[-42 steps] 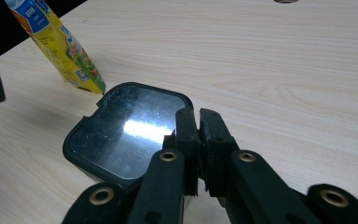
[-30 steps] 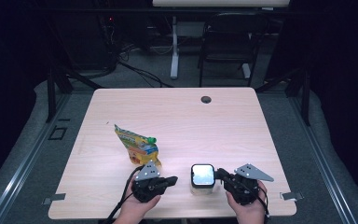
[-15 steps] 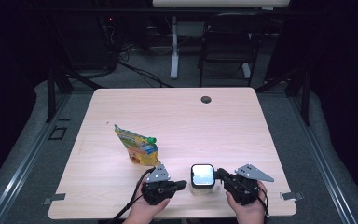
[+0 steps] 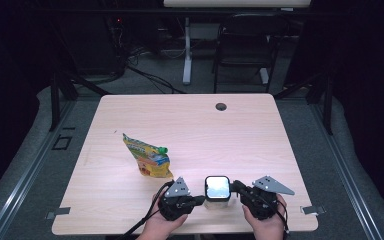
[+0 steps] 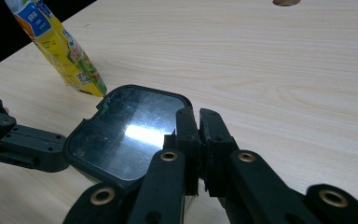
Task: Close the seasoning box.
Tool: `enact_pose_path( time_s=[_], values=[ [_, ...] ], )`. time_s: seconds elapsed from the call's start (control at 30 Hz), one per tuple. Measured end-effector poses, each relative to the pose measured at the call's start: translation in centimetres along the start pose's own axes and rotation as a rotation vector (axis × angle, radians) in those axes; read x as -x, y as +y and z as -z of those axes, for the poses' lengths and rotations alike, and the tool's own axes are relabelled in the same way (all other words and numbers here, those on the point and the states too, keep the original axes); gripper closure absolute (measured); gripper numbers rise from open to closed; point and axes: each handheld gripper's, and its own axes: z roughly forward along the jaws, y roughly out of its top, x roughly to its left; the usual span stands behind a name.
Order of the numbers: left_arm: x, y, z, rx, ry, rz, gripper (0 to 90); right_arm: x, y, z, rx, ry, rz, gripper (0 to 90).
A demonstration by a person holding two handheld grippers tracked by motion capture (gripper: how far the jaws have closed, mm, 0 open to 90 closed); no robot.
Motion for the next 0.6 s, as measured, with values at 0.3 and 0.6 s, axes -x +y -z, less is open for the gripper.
enact_pose_path(
  time_s=[0.3, 0.6],
  values=[
    [0.03, 0.24, 0.13, 0.01, 0.0, -0.001, 90.0, 0.01, -0.01, 0.0, 0.0, 0.001, -0.001, 86.8],
    [0.17, 0.65, 0.21, 0.032, -0.001, -0.003, 90.0, 0.01, -0.05, 0.02, 0.005, -0.002, -0.005, 86.7]
  ],
)
